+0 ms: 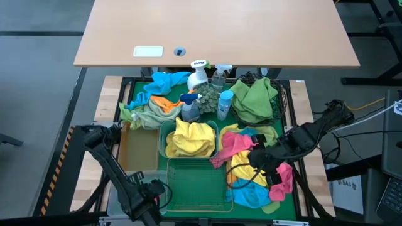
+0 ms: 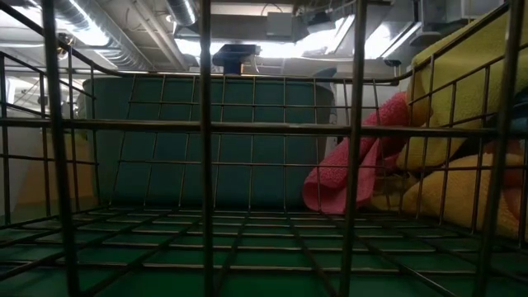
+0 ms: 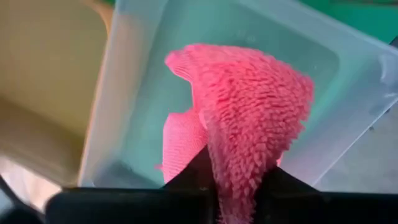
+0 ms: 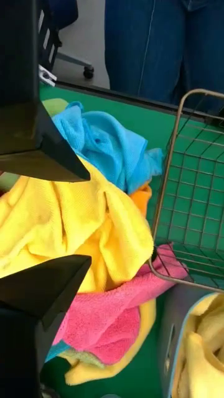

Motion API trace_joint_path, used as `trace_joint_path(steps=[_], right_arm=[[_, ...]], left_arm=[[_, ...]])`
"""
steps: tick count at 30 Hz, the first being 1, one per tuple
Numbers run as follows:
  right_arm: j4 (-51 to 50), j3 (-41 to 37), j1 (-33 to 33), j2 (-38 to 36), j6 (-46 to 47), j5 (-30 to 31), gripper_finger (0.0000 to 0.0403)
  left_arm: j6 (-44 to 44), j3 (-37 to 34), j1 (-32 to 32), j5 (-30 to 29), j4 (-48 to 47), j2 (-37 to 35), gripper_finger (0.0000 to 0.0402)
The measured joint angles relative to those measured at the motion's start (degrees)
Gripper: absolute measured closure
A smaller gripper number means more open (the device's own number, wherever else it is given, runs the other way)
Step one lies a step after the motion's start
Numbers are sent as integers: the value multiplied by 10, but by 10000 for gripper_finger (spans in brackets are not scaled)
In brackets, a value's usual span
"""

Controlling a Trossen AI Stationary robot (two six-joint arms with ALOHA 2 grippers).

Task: Sort microfiber towel by color & place in baskets
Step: Put the pink microfiber towel into the transparent bin, then put the yellow microfiber towel into the blue bin

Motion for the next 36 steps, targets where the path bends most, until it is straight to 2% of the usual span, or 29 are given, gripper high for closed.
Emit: trace_joint_path(steps=[6,9,12,19,24,26,32,36], right_arm=[[0,-1,0,0,0,0,199],[0,-1,0,0,0,0,199],[0,-1,0,0,4,0,199],[2,-1,0,0,31,6,199],[7,-1,4,0,50,16,199],[10,-1,11,2,63,27,199],[24,-1,51,24,109,61,199],[28,-1,77,51,158,80,199]], left_arm=[[-7,0,24,64,-1,-3,298],[-3,0,41,94,-1,-12,284],[-6,0,50,89,-1,-30,282],[-9,28,51,-11,3,-91,281],[8,39,51,-60,5,-127,281],[18,39,54,-99,5,-139,281],[154,39,89,-250,5,-157,281],[235,39,140,-265,5,-158,281]])
